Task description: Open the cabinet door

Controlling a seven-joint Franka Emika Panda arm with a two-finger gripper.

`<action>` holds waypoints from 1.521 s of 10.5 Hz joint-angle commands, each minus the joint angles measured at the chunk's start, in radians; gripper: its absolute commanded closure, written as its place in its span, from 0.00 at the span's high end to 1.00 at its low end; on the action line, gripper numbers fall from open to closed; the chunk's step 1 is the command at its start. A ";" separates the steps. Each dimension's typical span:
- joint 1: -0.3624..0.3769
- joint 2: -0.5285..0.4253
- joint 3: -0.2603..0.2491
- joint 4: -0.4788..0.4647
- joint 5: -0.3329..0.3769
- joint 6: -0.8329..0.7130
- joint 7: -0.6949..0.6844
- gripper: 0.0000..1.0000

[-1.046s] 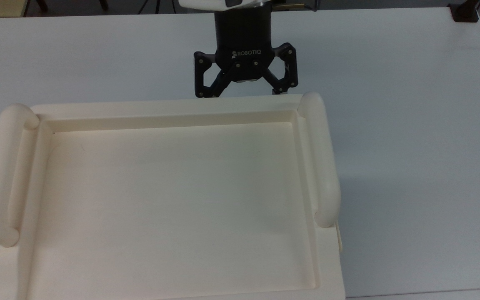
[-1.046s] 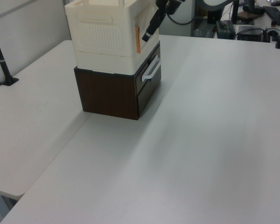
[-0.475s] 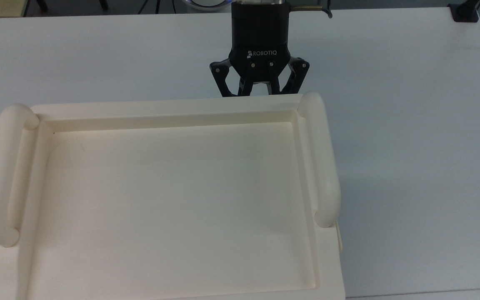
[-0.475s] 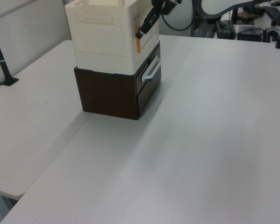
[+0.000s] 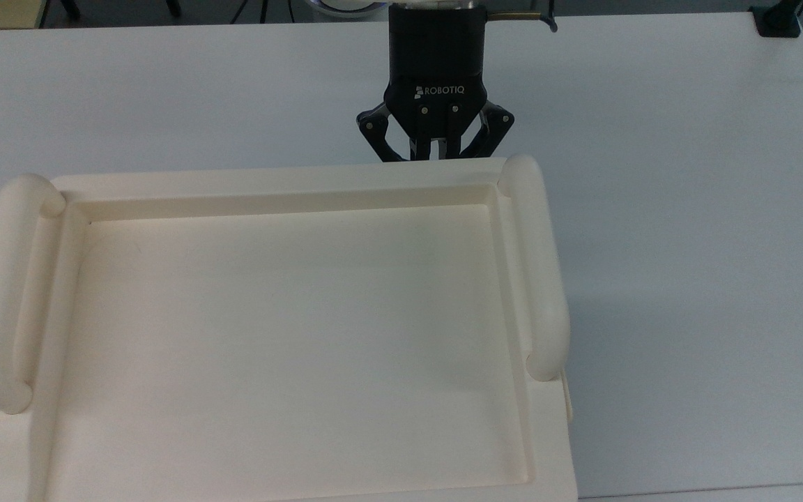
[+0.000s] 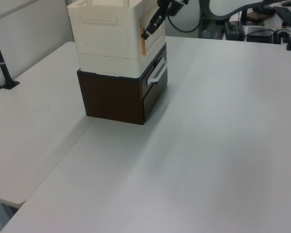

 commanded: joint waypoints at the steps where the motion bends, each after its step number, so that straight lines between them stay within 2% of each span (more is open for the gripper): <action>1: -0.020 -0.010 -0.020 -0.041 -0.027 -0.096 0.004 0.03; 2: -0.022 -0.016 -0.020 -0.038 -0.025 -0.160 0.005 0.05; 3: -0.024 -0.034 -0.020 -0.041 -0.019 -0.221 0.005 0.15; 4: -0.028 -0.048 -0.020 -0.038 -0.011 -0.292 0.005 0.30; 5: -0.040 -0.071 -0.018 -0.037 -0.005 -0.352 -0.002 0.33; 6: -0.043 -0.096 -0.020 -0.037 0.007 -0.416 -0.019 0.43; 8: -0.077 -0.151 -0.021 -0.032 0.021 -0.544 -0.068 0.98; 10: -0.111 -0.203 -0.024 -0.005 0.023 -0.650 -0.134 1.00; 13: -0.126 -0.212 -0.021 0.083 0.026 -0.786 -0.171 1.00; 16: -0.128 -0.243 -0.021 0.085 0.058 -0.796 -0.180 1.00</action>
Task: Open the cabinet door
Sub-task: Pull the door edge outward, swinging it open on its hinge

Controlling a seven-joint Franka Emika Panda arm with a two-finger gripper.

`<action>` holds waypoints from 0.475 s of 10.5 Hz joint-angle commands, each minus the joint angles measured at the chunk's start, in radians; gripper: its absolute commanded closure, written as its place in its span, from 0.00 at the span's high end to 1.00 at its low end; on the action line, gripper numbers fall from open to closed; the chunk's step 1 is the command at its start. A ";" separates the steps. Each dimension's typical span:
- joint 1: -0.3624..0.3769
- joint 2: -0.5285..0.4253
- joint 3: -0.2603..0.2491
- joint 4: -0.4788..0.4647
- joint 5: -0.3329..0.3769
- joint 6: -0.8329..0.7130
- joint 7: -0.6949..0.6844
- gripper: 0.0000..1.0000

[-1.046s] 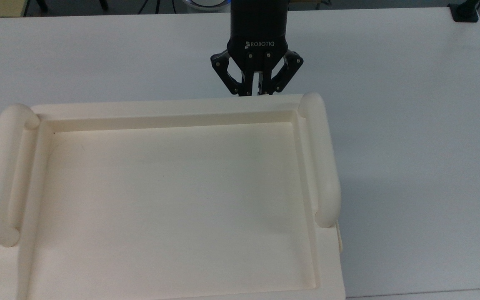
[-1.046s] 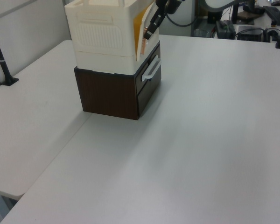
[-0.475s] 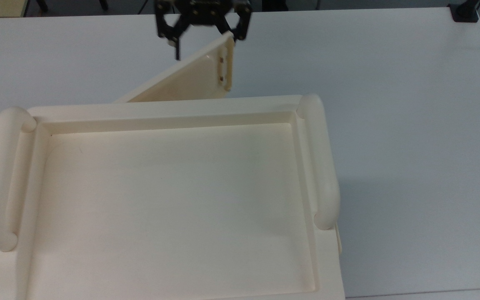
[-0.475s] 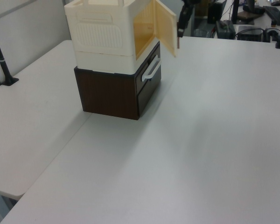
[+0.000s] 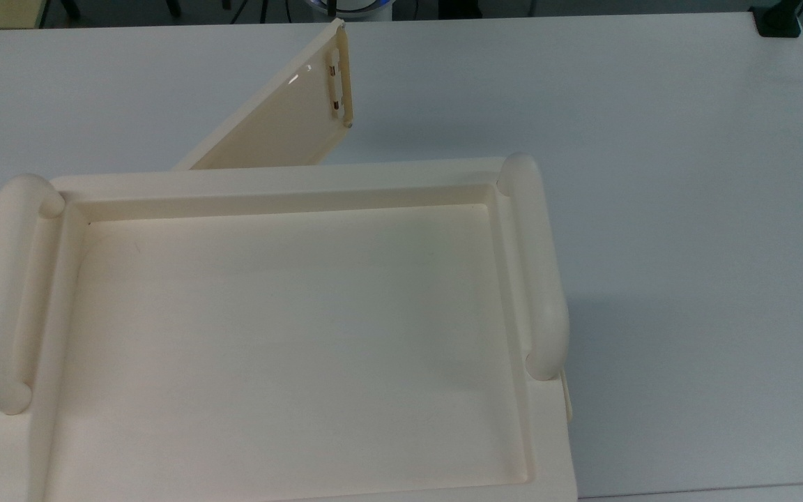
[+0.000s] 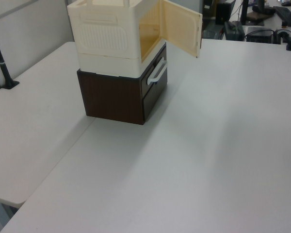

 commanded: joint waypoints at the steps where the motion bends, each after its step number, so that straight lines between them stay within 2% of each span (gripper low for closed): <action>1: 0.003 -0.036 -0.007 0.009 0.070 -0.024 -0.043 1.00; 3: 0.012 -0.030 0.003 0.031 0.145 0.072 -0.044 1.00; 5: 0.064 0.005 0.010 0.012 0.168 0.177 -0.036 1.00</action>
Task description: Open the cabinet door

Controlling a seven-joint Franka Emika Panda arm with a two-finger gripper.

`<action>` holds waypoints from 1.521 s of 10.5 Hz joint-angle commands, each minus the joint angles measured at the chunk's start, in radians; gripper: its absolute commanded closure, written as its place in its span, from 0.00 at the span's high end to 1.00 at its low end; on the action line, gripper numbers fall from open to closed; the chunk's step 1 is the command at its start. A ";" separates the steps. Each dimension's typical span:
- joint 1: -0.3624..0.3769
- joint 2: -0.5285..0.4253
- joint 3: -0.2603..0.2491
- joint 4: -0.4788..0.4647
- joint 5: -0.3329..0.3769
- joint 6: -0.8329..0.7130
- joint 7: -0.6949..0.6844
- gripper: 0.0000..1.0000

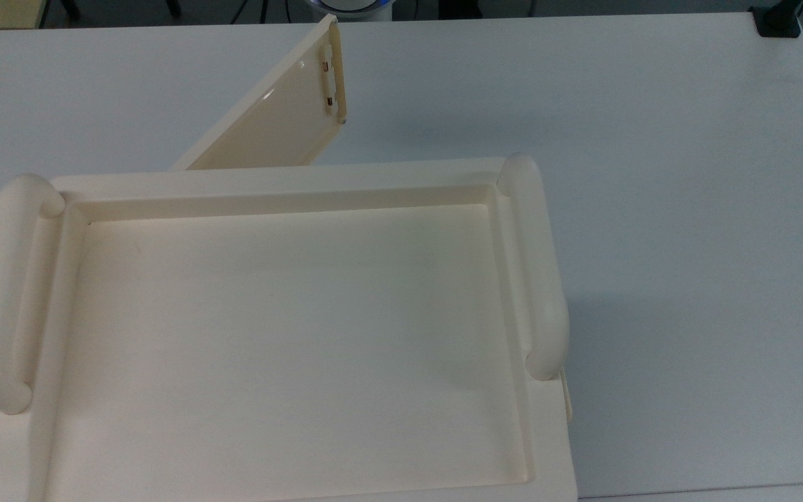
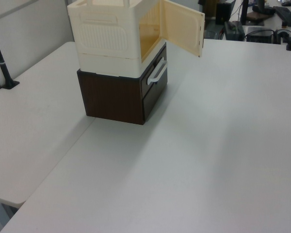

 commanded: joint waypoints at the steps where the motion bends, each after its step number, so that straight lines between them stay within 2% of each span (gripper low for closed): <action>1: 0.067 0.049 -0.001 -0.018 0.024 0.097 -0.016 1.00; 4: 0.058 0.055 -0.006 -0.071 0.019 0.080 -0.018 1.00; 6: -0.004 0.055 -0.017 -0.111 0.010 -0.004 -0.026 1.00; 8: -0.028 0.053 -0.017 -0.114 0.002 -0.079 -0.019 1.00; 10: -0.026 0.052 -0.017 -0.118 -0.013 -0.133 -0.010 1.00; 12: -0.023 0.046 -0.014 -0.153 -0.040 -0.133 0.048 1.00; 16: -0.026 0.040 -0.012 -0.203 -0.047 -0.125 0.053 1.00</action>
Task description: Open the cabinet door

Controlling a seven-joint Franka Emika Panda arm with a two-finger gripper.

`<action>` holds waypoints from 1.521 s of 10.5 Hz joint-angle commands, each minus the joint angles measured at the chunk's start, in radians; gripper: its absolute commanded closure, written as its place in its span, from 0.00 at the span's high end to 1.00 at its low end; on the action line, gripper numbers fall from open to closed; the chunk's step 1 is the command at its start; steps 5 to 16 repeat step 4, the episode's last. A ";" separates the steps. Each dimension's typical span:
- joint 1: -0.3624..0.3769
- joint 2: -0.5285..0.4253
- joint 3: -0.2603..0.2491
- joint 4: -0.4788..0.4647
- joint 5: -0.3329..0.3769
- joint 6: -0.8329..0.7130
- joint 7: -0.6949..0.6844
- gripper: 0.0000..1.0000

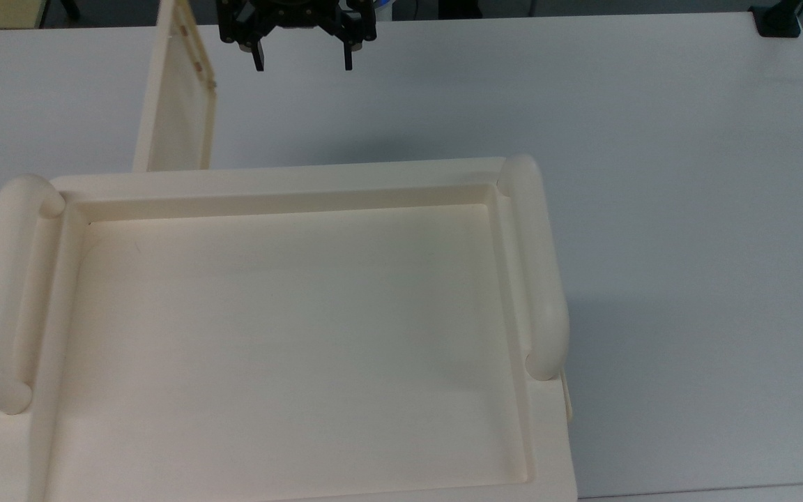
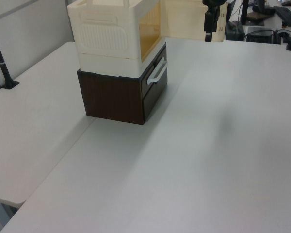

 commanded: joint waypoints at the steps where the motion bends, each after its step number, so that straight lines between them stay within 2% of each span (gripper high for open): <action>1: 0.008 -0.043 -0.001 -0.064 -0.016 0.003 0.026 1.00; 16: 0.005 -0.049 -0.001 -0.064 -0.016 0.007 0.026 1.00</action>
